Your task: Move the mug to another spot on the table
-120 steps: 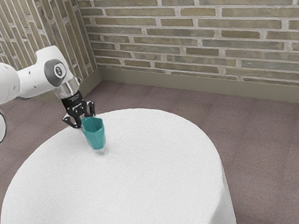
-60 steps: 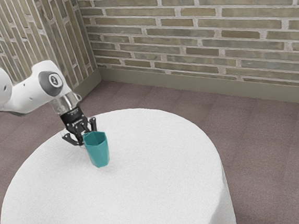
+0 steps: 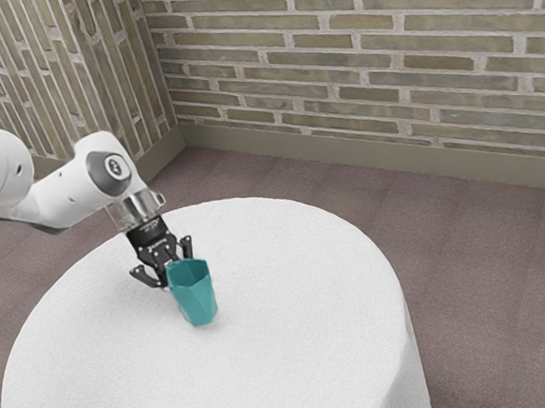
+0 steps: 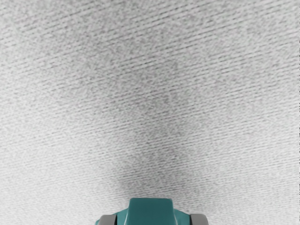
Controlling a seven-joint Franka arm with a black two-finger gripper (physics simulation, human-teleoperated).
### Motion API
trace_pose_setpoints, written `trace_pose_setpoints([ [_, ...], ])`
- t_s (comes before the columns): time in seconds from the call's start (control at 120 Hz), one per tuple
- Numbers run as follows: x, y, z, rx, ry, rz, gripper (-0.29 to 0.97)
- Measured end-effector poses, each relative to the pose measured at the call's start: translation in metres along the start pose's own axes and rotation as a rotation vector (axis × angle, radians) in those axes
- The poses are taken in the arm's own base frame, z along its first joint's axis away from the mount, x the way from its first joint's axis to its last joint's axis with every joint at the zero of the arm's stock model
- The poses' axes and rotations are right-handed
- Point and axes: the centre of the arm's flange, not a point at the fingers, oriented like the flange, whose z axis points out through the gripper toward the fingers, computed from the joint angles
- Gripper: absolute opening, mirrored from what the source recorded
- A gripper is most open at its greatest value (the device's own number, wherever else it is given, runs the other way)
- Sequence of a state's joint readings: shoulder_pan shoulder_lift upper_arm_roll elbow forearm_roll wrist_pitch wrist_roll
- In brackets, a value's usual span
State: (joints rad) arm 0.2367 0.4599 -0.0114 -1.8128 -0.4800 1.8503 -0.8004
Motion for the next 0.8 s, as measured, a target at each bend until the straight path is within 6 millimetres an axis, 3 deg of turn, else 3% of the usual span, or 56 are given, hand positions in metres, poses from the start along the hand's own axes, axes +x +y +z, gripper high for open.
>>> trace_pose_setpoints([
  [0.333,0.013,0.001,0.009,-0.016,0.015,0.005,0.09],
  [0.542,0.013,0.001,0.010,-0.028,0.013,0.012,0.44],
  [0.8,0.011,0.002,0.003,-0.041,0.022,0.026,0.61],
])
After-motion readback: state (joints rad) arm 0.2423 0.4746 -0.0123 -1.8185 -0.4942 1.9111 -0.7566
